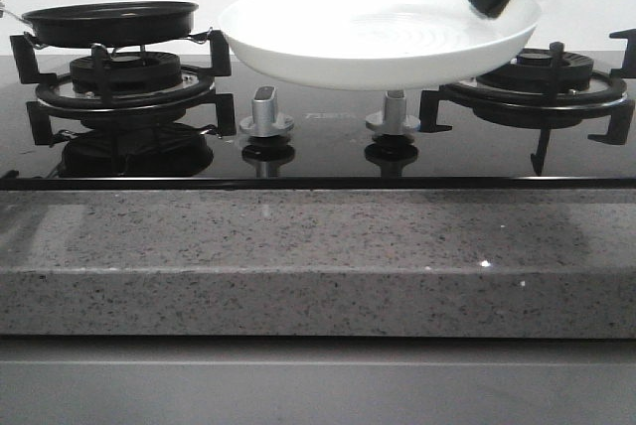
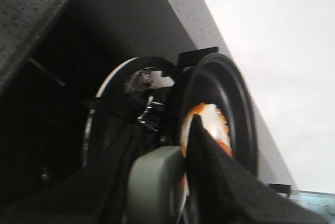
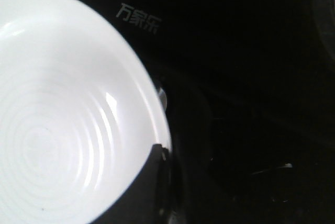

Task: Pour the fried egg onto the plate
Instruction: 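Lift the black frying pan by its green handle with the left gripper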

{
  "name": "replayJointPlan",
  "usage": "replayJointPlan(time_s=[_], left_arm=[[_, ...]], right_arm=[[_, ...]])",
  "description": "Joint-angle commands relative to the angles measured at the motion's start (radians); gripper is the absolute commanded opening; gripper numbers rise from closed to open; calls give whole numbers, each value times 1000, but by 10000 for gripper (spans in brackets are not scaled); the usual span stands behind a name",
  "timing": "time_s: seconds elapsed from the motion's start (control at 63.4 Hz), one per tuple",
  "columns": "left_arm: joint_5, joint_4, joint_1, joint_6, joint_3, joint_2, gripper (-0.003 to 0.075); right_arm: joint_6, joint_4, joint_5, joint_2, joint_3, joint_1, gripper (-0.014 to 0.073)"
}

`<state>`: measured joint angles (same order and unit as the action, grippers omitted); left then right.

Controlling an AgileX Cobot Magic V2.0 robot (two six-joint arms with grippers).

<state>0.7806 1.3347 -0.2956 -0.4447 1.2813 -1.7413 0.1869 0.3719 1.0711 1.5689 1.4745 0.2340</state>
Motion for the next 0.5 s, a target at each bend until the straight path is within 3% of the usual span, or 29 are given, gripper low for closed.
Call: replayJointPlan(time_s=[0.0, 0.079, 0.299, 0.489], left_arm=[[9, 49, 1, -5, 33, 43, 57], [11, 49, 1, -15, 33, 43, -22], [42, 69, -4, -31, 33, 51, -20], [70, 182, -10, -106, 36, 105, -20]], right_arm=[[7, 36, -35, -37, 24, -4, -117], [7, 36, -35, -37, 24, -4, -117], [7, 36, -35, -37, 24, -4, -117], [7, 36, -35, -37, 24, -4, -117]])
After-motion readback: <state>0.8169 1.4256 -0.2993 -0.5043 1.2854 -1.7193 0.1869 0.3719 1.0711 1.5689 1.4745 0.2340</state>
